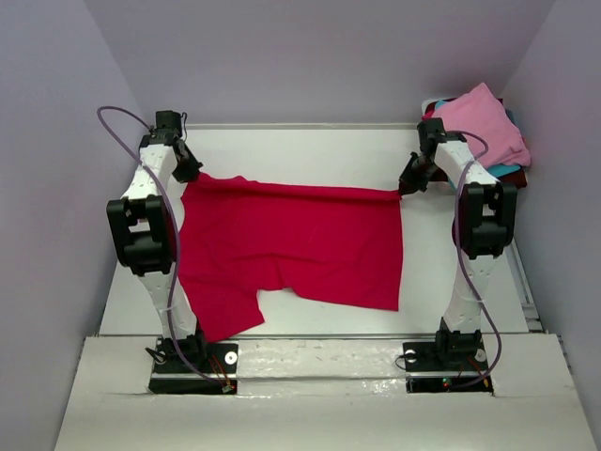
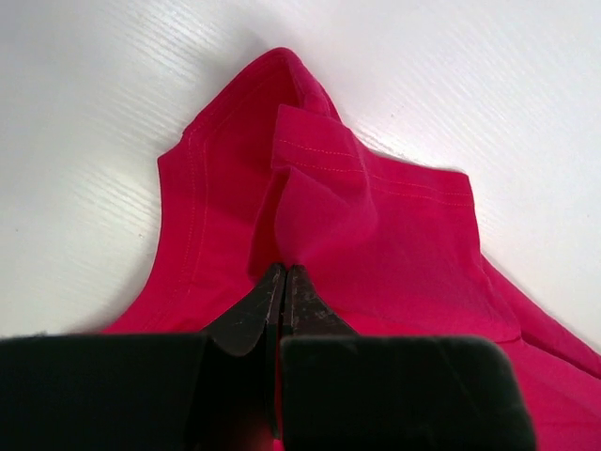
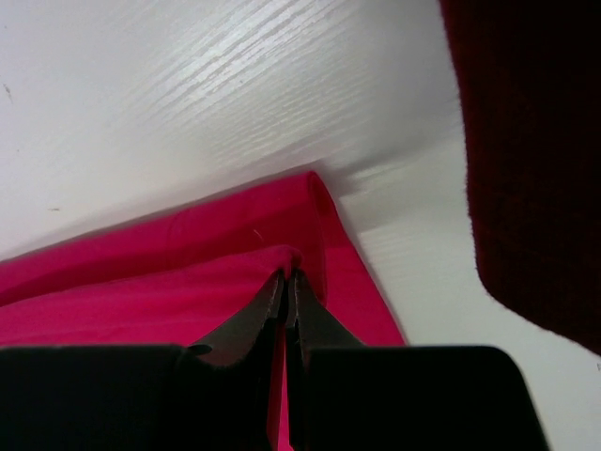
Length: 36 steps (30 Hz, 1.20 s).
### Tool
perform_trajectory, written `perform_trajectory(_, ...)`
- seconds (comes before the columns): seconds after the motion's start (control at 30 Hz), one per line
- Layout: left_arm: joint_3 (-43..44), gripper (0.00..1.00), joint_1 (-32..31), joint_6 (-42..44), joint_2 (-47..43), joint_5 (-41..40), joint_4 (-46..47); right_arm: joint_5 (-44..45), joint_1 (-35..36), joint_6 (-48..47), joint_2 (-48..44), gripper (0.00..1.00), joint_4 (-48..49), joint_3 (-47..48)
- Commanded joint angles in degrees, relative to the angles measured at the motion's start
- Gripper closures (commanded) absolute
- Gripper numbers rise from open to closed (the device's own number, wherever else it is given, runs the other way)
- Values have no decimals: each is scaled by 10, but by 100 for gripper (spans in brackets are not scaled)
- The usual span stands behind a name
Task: Fold and stack the t-shirts
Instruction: Fold the tshirt
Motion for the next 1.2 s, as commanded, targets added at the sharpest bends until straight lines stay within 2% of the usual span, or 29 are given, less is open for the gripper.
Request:
perform_trajectory(0.0, -16, 94, 6, -3, -49, -14, 8, 3, -9, -2, -38, 93, -11, -8)
perform_trajectory(1.17, -95, 94, 6, -10, -112, 9, 4, -4, -9, -20, -92, 93, -3, -109)
